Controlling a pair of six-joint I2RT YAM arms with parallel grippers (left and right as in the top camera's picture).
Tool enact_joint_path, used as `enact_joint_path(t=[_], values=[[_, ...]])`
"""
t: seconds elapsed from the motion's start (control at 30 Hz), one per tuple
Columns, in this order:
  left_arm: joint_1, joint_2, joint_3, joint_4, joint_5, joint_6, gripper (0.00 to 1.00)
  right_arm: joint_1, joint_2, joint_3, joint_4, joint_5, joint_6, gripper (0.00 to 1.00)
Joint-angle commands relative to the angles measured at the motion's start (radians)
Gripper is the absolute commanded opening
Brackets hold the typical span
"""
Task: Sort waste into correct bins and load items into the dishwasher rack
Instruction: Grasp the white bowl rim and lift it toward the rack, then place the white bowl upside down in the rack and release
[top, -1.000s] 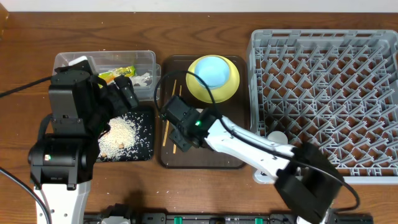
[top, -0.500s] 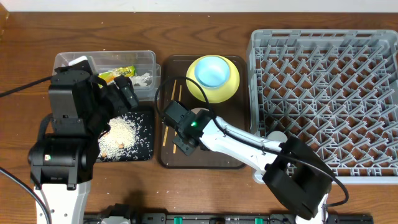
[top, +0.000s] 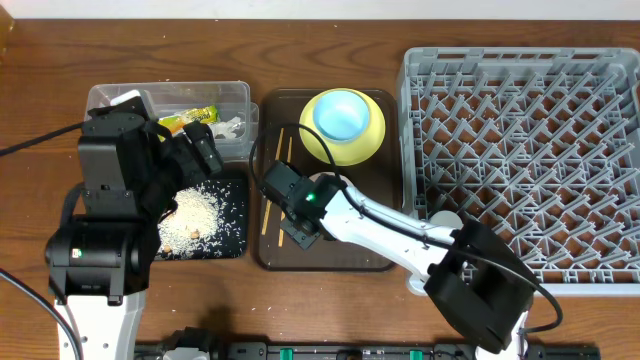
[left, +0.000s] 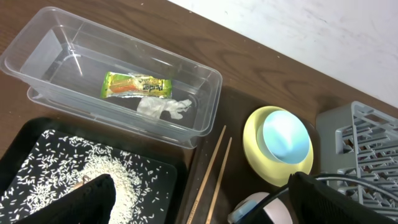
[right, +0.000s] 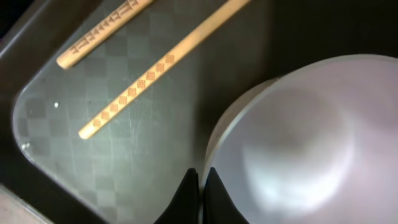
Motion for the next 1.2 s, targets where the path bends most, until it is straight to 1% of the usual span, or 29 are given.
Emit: enact_joint_path(t=[0.0, 0.13, 0.23, 0.33, 0.4, 0.47, 0.53, 0.67, 0.77, 0.9, 1.07, 1.17], values=[[0.004, 0.005, 0.014, 0.000, -0.002, 0.009, 0.91, 0.002, -0.085, 0.077, -0.051, 0.006, -0.004, 0.01], [0.004, 0.005, 0.014, 0.000, -0.002, 0.009, 0.91, -0.017, -0.204, 0.118, -0.103, -0.002, -0.008, 0.01], [0.004, 0.005, 0.014, 0.000, -0.002, 0.009, 0.91, -0.061, -0.321, 0.118, -0.124, -0.101, -0.087, 0.01], [0.004, 0.005, 0.014, 0.000, -0.002, 0.009, 0.91, -0.147, -0.438, 0.117, -0.168, -0.257, -0.185, 0.01], [0.004, 0.005, 0.014, 0.000, -0.002, 0.009, 0.91, -0.238, -0.512, 0.117, -0.199, -0.448, -0.284, 0.01], [0.004, 0.005, 0.014, 0.000, -0.002, 0.009, 0.91, -0.346, -0.567, 0.116, -0.230, -0.649, -0.358, 0.01], [0.004, 0.005, 0.014, 0.000, -0.002, 0.009, 0.91, -0.453, -0.601, 0.114, -0.266, -0.808, -0.422, 0.01], [0.004, 0.005, 0.014, 0.000, -0.002, 0.009, 0.91, -0.695, -0.621, 0.100, -0.372, -1.118, -0.619, 0.01], [0.004, 0.005, 0.014, 0.000, -0.002, 0.009, 0.91, -0.845, -0.613, 0.052, -0.414, -1.275, -0.724, 0.01], [0.004, 0.005, 0.014, 0.000, -0.002, 0.009, 0.91, -0.996, -0.596, -0.079, -0.371, -1.368, -0.773, 0.01], [0.004, 0.005, 0.014, 0.000, -0.002, 0.009, 0.92, -1.123, -0.553, -0.288, -0.176, -1.627, -0.781, 0.01], [0.004, 0.005, 0.014, 0.000, -0.002, 0.009, 0.91, -1.169, -0.511, -0.362, -0.106, -1.633, -0.763, 0.01]])
